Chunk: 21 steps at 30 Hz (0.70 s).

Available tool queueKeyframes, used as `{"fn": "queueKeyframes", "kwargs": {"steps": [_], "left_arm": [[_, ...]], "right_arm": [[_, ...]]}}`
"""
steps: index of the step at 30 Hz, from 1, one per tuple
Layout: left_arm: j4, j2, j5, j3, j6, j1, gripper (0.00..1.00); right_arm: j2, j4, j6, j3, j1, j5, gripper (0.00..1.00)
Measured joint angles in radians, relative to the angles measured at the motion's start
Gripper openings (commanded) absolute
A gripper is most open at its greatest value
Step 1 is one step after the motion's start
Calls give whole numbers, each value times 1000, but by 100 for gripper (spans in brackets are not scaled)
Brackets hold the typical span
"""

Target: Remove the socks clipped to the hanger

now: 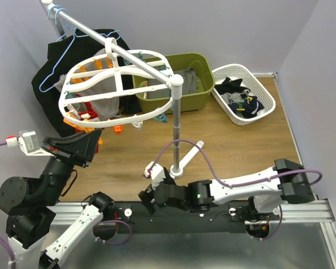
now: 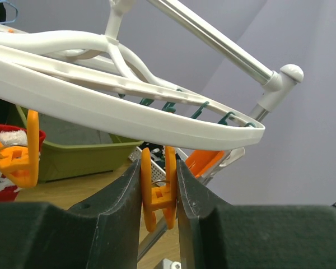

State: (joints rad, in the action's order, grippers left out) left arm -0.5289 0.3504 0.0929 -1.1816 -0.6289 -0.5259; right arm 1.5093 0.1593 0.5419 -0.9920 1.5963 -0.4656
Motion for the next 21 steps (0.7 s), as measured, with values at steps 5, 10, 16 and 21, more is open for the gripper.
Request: {"fn": "queueKeyframes", "kwargs": {"steps": [5, 10, 16, 21], "left_arm": [[2, 0, 0, -23, -8, 0, 0], [4, 0, -2, -23, -14, 0, 0], [12, 0, -13, -23, -28, 0, 0], [25, 0, -31, -20, -41, 0, 0]], "right_arm": [[138, -251, -185, -103, -1, -55, 100], [295, -433, -335, -233, -13, -55, 100], [374, -676, -483, -259, -61, -45, 100], [444, -804, -543, -319, -127, 20, 100]]}}
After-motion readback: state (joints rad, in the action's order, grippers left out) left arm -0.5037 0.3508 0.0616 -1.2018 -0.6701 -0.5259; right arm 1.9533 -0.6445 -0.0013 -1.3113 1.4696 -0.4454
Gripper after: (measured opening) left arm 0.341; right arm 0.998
